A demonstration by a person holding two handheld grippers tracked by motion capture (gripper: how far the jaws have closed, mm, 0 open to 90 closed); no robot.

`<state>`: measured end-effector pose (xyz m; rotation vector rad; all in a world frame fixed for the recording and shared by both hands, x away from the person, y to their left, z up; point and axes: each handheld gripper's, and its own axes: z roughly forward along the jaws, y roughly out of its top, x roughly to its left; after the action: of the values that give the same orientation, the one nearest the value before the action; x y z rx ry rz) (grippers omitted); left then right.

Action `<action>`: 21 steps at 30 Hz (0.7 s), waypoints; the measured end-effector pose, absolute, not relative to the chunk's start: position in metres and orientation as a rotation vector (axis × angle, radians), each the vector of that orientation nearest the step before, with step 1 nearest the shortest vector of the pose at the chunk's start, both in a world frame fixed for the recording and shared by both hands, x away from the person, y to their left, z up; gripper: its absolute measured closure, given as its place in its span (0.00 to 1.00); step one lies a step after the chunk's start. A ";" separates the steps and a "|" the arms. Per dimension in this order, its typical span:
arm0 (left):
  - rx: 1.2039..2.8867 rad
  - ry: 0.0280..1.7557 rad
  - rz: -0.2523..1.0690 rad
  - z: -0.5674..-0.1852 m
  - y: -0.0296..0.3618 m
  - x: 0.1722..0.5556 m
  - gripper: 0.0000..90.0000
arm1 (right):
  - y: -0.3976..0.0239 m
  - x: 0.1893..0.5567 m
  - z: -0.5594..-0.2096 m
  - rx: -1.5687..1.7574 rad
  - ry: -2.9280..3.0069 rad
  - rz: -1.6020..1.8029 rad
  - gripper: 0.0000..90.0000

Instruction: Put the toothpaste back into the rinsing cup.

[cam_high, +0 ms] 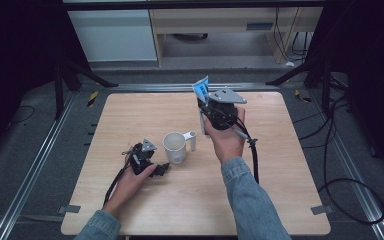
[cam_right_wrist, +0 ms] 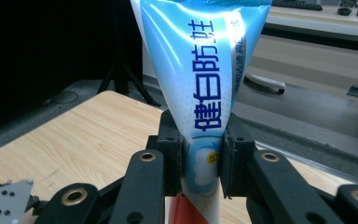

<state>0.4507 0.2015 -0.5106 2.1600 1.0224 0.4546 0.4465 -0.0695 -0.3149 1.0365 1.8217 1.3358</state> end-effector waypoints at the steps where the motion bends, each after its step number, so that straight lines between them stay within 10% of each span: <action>1: 2.160 1.023 0.455 -0.511 0.201 0.451 0.00 | -0.068 0.447 -0.314 1.030 1.823 1.339 0.81; 21: 2.166 1.022 0.450 -0.510 0.202 0.451 0.00 | -0.044 0.450 -0.300 0.993 1.812 1.410 0.81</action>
<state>0.4508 0.2018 -0.5101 2.1664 1.0222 0.4499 0.4498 -0.0444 -0.3001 0.9932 1.8118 1.4099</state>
